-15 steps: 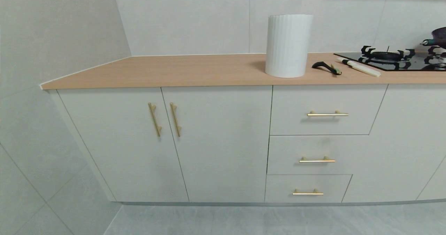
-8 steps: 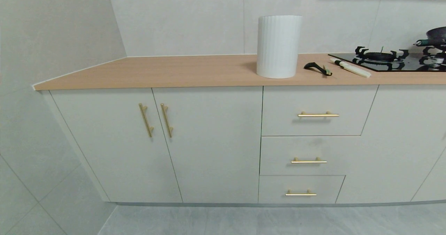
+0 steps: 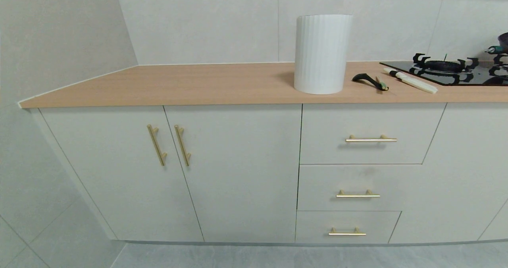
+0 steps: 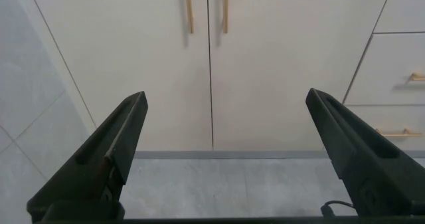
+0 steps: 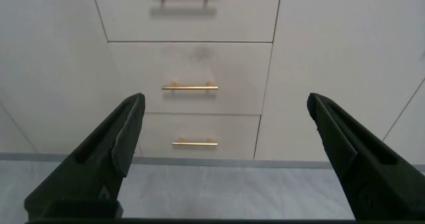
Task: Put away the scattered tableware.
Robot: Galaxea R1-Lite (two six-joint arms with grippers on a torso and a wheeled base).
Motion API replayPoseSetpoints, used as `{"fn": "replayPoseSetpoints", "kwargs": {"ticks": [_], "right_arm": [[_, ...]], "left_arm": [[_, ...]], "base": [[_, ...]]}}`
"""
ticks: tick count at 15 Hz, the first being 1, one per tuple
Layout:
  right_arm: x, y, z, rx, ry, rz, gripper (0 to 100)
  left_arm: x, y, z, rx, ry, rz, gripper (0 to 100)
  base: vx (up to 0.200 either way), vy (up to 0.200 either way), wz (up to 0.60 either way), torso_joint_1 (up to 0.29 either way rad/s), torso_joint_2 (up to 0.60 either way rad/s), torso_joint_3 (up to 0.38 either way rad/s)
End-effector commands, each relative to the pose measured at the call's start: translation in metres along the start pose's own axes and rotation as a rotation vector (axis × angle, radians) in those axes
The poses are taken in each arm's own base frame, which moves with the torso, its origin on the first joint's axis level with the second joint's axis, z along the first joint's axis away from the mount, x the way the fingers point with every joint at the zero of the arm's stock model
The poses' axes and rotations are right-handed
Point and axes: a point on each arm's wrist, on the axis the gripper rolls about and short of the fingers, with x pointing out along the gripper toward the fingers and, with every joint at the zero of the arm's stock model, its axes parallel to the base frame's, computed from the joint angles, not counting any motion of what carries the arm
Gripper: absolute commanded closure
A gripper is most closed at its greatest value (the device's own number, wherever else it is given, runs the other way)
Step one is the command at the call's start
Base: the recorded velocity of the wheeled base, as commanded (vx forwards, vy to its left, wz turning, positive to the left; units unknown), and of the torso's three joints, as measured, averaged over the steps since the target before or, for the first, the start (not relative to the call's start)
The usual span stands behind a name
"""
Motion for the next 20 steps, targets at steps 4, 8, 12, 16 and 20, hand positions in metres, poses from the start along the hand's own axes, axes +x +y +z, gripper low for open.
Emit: {"fn": "replayPoseSetpoints", "kwargs": {"ticks": [4, 8, 12, 16, 20], "right_arm": [[0.002, -0.001, 0.050, 0.027, -0.011, 0.058, 0], [0.022, 0.001, 0.051, 0.035, 0.170, 0.138, 0], [0.086, 0.004, 0.082, 0.046, 0.451, 0.179, 0], [0.179, 0.020, 0.084, 0.045, 0.596, 0.265, 0], [0.251, 0.032, 0.062, 0.064, 0.684, 0.265, 0]], "left_arm": [[0.000, 0.000, 0.000, 0.000, 0.000, 0.000, 0], [0.000, 0.000, 0.000, 0.000, 0.000, 0.000, 0], [0.000, 0.000, 0.000, 0.000, 0.000, 0.000, 0], [0.000, 0.000, 0.000, 0.000, 0.000, 0.000, 0], [0.000, 0.000, 0.000, 0.000, 0.000, 0.000, 0]], "base": [[0.000, 0.000, 0.00, 0.000, 0.00, 0.000], [0.000, 0.000, 0.00, 0.000, 0.00, 0.000], [0.000, 0.000, 0.00, 0.000, 0.00, 0.000], [0.000, 0.000, 0.00, 0.000, 0.00, 0.000], [0.000, 0.000, 0.00, 0.000, 0.00, 0.000]]}}
